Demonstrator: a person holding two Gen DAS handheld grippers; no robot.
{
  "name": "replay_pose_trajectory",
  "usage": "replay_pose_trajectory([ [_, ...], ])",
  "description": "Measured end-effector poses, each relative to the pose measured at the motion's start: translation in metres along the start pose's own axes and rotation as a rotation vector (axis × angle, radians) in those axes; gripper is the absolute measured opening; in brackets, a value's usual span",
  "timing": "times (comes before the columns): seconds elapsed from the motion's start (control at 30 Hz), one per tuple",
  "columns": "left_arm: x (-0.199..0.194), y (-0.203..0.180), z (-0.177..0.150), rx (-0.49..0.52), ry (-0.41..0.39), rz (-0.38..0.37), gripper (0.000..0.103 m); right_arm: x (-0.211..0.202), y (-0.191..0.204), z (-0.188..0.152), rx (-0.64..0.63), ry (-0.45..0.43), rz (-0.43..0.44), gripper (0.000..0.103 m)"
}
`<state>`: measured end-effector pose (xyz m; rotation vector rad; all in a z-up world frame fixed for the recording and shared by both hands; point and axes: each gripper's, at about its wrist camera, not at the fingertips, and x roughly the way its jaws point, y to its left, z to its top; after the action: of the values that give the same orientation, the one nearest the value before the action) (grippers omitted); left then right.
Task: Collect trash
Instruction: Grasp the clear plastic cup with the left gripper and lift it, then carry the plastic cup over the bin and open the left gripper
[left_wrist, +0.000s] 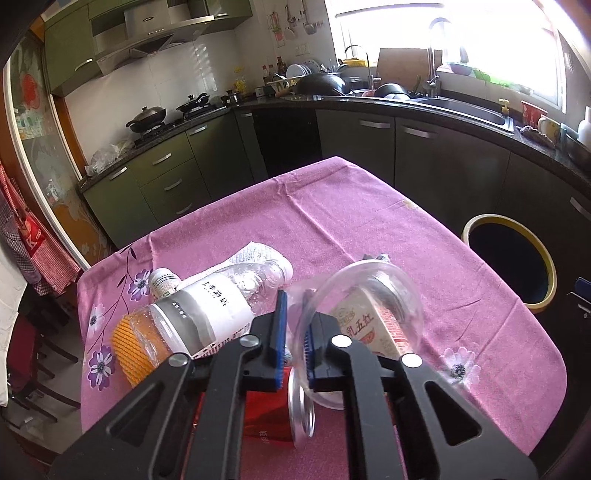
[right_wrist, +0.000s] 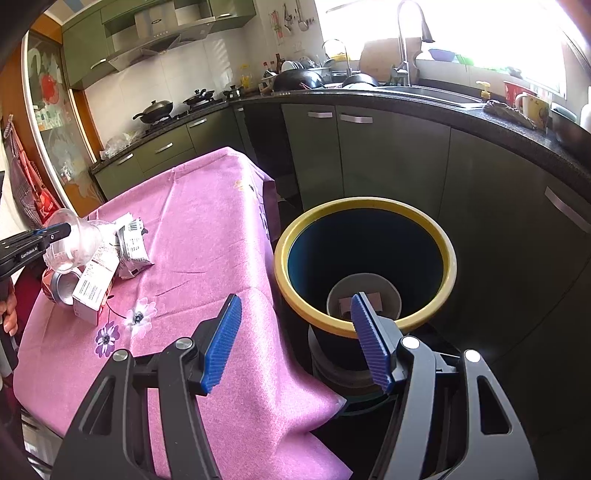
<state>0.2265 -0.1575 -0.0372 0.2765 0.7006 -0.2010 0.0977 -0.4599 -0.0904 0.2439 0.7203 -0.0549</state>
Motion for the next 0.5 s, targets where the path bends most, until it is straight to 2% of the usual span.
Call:
replay_pose_trajectory([
  [0.3, -0.029, 0.013, 0.003, -0.001, -0.069, -0.036, 0.005, 0.002, 0.003, -0.001, -0.002, 0.004, 0.018, 0.061],
  [0.5, -0.053, 0.024, 0.01, -0.046, -0.084, -0.142, 0.005, -0.001, 0.002, -0.002, 0.002, 0.001, 0.027, 0.061],
])
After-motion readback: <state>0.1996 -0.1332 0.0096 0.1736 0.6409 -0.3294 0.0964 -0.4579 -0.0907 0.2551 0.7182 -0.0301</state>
